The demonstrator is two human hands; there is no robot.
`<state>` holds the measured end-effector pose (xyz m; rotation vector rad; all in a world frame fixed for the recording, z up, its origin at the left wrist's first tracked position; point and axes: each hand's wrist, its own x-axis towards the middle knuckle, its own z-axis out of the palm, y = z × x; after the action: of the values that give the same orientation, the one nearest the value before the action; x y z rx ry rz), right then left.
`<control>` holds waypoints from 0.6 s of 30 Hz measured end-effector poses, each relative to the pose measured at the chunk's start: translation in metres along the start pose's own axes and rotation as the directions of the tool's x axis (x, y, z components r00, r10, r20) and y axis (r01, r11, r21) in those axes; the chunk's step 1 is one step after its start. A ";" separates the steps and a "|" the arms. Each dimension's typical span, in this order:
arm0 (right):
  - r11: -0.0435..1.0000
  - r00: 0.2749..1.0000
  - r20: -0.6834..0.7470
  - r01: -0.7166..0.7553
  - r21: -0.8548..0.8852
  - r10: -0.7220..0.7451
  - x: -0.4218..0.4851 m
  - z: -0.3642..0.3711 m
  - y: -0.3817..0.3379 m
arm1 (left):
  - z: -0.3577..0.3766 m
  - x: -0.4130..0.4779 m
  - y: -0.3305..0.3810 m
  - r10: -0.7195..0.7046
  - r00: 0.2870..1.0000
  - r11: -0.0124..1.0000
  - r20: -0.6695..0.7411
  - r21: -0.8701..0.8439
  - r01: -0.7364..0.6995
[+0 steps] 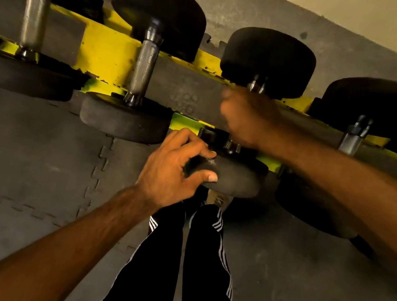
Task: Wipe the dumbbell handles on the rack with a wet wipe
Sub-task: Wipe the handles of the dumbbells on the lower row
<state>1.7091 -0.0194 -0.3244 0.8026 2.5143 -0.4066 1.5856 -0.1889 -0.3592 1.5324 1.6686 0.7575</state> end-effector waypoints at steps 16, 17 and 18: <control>0.636 0.821 -0.166 -0.278 0.720 0.547 -0.050 0.066 0.015 | -0.002 0.004 -0.003 0.037 0.999 0.999 0.030 -0.016 -0.036; 0.578 0.750 -0.184 -0.303 0.758 0.635 -0.044 0.064 0.018 | -0.001 0.004 -0.004 0.041 0.999 0.999 0.030 -0.020 -0.040; 0.518 0.682 -0.193 -0.310 0.797 0.705 -0.037 0.064 0.019 | -0.001 0.004 -0.004 0.042 0.999 0.999 0.032 -0.023 -0.041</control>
<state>1.7688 -0.0474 -0.3624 2.1963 2.2839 -1.1116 1.5823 -0.1848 -0.3622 1.5600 1.6034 0.7668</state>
